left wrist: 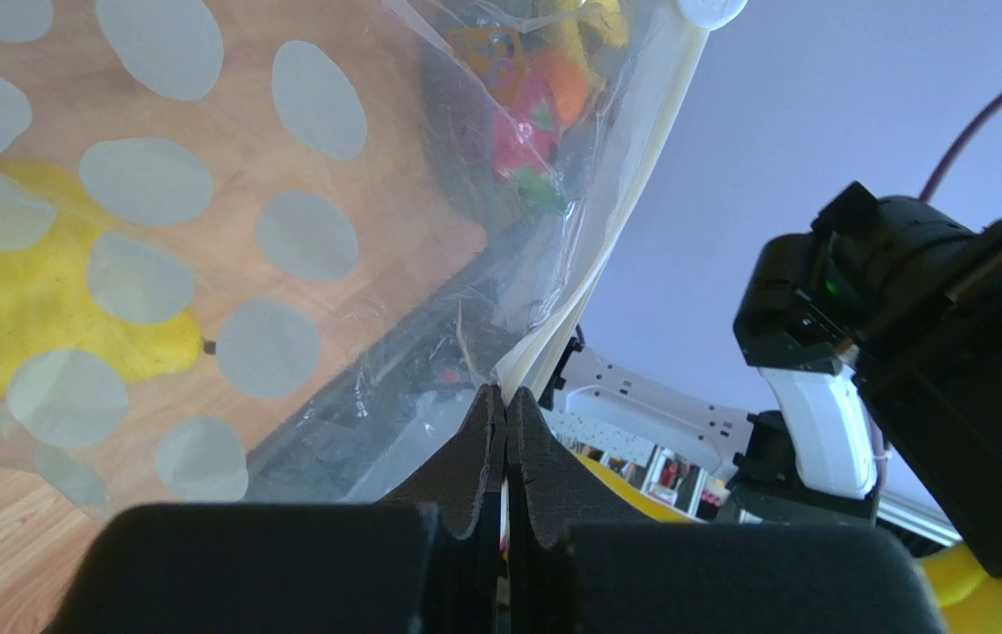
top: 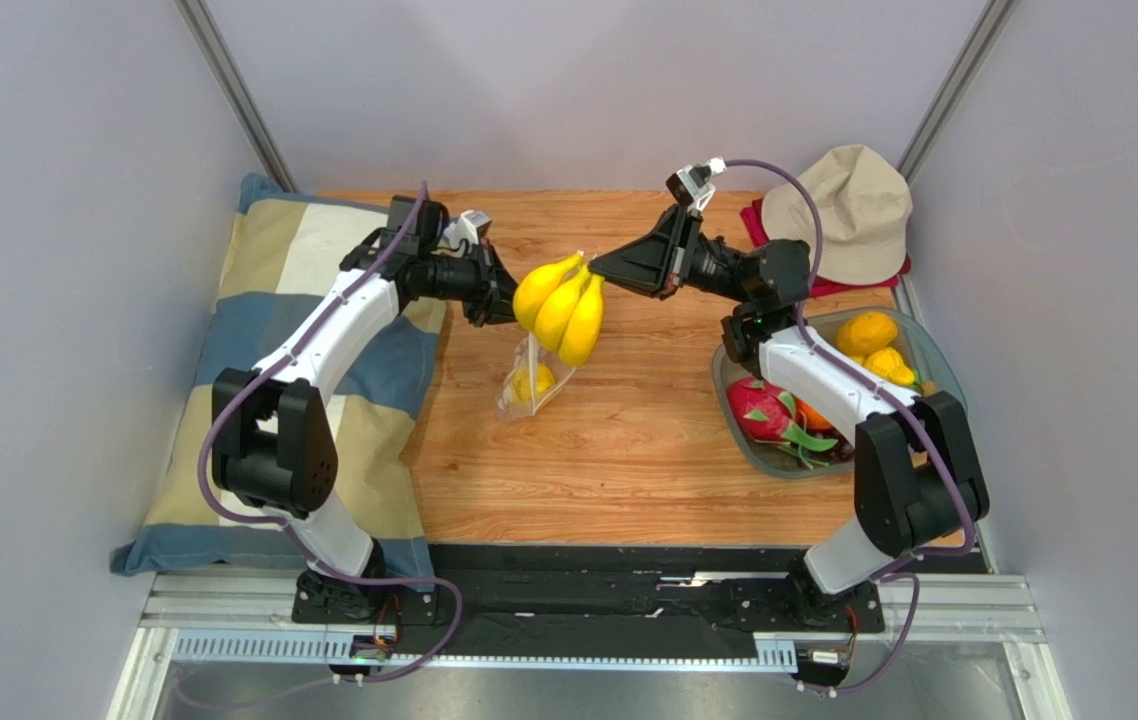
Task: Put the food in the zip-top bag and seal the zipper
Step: Place the fake fruit in the zipper food storage bag.
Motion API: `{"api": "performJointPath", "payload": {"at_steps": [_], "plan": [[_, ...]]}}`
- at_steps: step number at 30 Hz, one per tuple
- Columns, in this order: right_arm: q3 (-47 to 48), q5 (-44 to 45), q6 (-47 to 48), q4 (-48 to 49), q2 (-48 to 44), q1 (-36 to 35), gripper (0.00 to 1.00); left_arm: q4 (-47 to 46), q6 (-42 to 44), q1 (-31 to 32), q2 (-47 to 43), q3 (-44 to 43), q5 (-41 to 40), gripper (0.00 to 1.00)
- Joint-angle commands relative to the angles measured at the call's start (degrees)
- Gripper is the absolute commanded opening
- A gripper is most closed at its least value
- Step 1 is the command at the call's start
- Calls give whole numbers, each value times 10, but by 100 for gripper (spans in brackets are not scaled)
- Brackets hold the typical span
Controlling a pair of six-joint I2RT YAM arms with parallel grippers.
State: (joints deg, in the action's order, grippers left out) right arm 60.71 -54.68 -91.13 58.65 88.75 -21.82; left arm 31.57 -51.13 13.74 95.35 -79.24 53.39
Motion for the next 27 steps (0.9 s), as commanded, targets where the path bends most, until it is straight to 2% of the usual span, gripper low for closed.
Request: {"api": "performJointPath", "payload": {"at_steps": [1, 10, 15, 21, 27], "plan": [[-12, 40, 31, 86, 5, 0, 0, -22, -13, 0, -2, 5, 30, 0], [-50, 120, 60, 17, 20, 0, 0, -68, -55, -8, -2, 35, 51, 0], [-47, 133, 65, -33, 27, 5, 0, -85, -72, -13, 0, 43, 59, 0], [-55, 145, 64, -60, 12, 12, 0, -102, -89, -24, 1, 51, 73, 0], [-24, 156, 54, -64, 20, 16, 0, -137, -113, -28, 3, 55, 90, 0]]}}
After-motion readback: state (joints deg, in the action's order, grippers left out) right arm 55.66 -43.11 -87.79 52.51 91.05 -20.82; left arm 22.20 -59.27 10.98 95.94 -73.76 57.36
